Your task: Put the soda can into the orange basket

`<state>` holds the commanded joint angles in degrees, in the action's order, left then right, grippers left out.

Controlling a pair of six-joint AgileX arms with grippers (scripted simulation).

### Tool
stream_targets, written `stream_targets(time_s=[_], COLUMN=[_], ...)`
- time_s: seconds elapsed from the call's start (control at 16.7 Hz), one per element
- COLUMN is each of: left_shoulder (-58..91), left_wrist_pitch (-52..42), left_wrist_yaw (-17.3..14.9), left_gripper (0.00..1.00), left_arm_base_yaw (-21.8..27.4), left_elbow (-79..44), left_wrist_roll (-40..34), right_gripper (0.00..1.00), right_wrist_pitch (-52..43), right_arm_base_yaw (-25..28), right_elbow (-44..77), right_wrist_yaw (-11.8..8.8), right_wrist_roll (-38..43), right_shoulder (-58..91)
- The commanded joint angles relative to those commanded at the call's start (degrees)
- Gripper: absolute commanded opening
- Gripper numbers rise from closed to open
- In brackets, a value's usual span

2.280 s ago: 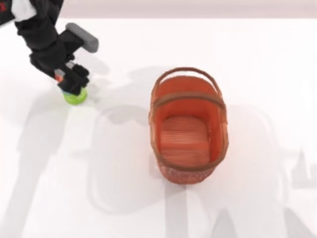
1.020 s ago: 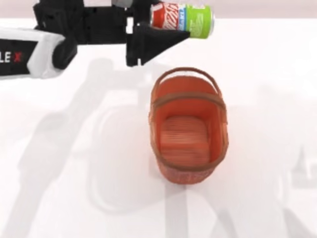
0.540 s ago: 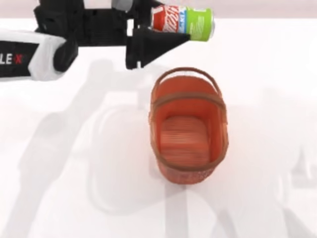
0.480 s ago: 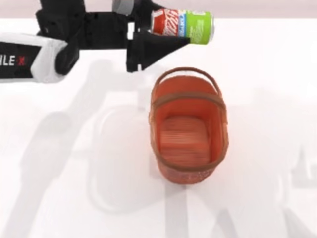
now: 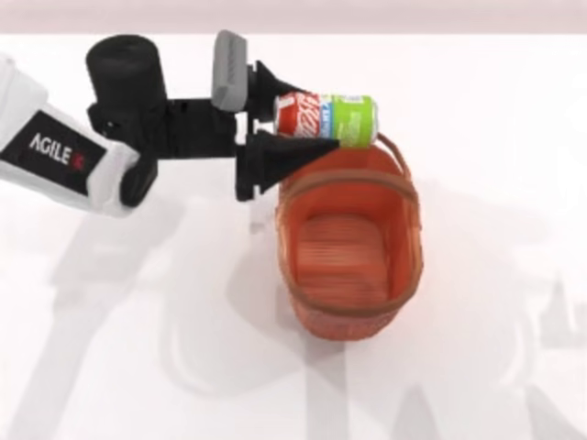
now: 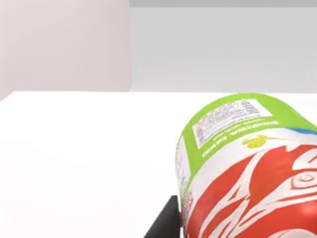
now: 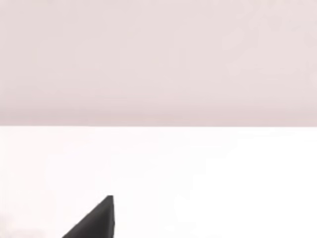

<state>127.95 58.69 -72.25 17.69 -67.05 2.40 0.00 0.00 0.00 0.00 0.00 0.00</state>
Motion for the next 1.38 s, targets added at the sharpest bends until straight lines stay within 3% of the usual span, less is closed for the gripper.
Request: stream_targets(time_s=[0.24,1.02,1.38], left_shoulder=[0.14,0.14,0.14], left_wrist_pitch=[0.19,0.19,0.19], left_wrist_yaw=[0.02,0.02,0.02], left_gripper=[0.00,0.98,1.00], left_arm_base_yaw=[-0.02,-0.02,-0.02], left_elbow=[0.10,0.10,0.10], left_wrist_roll=[-0.01,-0.01,-0.01], right_gripper=[1.00,1.00,1.00], right_wrist_pitch=[0.00,0.00,0.00], right_arm_base_yaw=[0.00,0.00,0.00], right_elbow=[0.00,0.00,0.00], right_wrist_yaw=[0.00,0.00,0.00], right_wrist_roll=[0.00,0.00,0.00], right_shoulder=[0.00,0.00,0.00])
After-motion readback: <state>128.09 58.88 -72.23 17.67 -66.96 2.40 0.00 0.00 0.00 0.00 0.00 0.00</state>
